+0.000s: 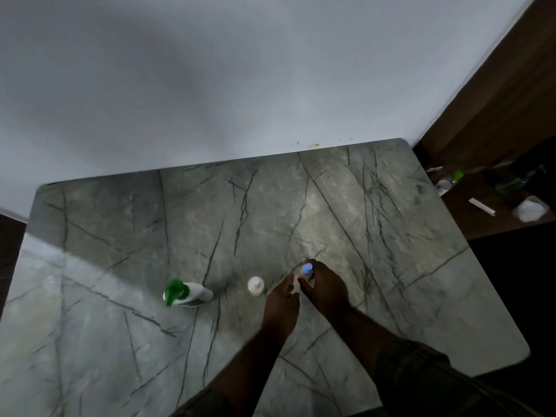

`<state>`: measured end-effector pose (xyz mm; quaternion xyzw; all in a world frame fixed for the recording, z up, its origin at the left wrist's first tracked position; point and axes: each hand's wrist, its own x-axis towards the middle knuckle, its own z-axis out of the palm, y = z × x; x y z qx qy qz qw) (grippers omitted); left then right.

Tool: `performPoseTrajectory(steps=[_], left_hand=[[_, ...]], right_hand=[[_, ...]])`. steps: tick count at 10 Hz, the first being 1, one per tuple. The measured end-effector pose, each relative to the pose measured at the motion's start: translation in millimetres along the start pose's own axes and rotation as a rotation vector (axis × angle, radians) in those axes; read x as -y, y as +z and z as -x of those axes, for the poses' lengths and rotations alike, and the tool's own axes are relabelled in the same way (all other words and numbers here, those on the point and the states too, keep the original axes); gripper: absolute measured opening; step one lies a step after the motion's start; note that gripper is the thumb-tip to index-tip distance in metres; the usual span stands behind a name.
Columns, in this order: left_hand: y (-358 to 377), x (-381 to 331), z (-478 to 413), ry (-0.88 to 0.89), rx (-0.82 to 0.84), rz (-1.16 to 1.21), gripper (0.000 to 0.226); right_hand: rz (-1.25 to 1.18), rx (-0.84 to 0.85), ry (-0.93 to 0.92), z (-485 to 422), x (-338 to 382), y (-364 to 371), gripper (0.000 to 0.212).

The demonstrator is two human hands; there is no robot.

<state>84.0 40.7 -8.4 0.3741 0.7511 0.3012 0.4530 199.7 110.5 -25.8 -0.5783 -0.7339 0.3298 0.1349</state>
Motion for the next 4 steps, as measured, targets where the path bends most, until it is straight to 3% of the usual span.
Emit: performPoseTrajectory(steps=[2, 4], left_hand=[[-4, 13, 15, -0.024, -0.024, -0.061, 0.015], [-24, 33, 35, -0.096, 0.021, -0.049, 0.008]], right_hand=[[0.087, 0.063, -0.009, -5, -7, 0, 0.043], [0.045, 0.068, 0.001, -2, -3, -1, 0.069]])
